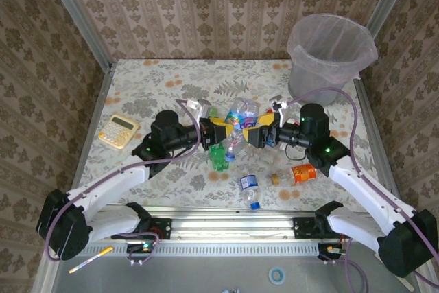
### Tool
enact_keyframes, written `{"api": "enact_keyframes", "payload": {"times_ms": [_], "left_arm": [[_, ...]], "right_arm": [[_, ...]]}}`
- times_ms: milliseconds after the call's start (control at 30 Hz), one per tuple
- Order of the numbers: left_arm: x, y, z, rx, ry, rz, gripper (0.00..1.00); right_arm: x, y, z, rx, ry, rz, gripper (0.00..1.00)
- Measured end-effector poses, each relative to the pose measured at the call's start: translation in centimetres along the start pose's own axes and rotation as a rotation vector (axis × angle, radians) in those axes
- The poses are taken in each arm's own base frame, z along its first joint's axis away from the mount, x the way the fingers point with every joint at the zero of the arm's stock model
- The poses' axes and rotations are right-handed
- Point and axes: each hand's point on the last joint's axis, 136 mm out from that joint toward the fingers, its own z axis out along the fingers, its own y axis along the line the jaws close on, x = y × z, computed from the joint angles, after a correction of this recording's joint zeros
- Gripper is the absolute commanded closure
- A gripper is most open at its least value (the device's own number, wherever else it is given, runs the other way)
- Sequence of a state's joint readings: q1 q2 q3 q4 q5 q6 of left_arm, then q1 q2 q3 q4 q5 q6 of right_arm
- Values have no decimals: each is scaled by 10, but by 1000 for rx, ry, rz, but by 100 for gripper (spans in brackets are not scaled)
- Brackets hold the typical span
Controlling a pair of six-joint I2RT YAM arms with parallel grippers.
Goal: Throw the plastic bottles in the bin
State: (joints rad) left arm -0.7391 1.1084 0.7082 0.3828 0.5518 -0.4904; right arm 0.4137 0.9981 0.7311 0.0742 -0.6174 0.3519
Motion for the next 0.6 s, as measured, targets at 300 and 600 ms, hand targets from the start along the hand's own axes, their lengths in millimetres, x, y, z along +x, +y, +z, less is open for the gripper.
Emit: {"api": "enact_keyframes", "payload": {"times_ms": [300,600], "left_arm": [[3,0,11,37,0,-20,75],[3,1,16,56,-5,-22,75]], "right_arm": [[-8,7,4,-57,-23,-13,22],[-9,7,3,-59,-28,0,53]]}}
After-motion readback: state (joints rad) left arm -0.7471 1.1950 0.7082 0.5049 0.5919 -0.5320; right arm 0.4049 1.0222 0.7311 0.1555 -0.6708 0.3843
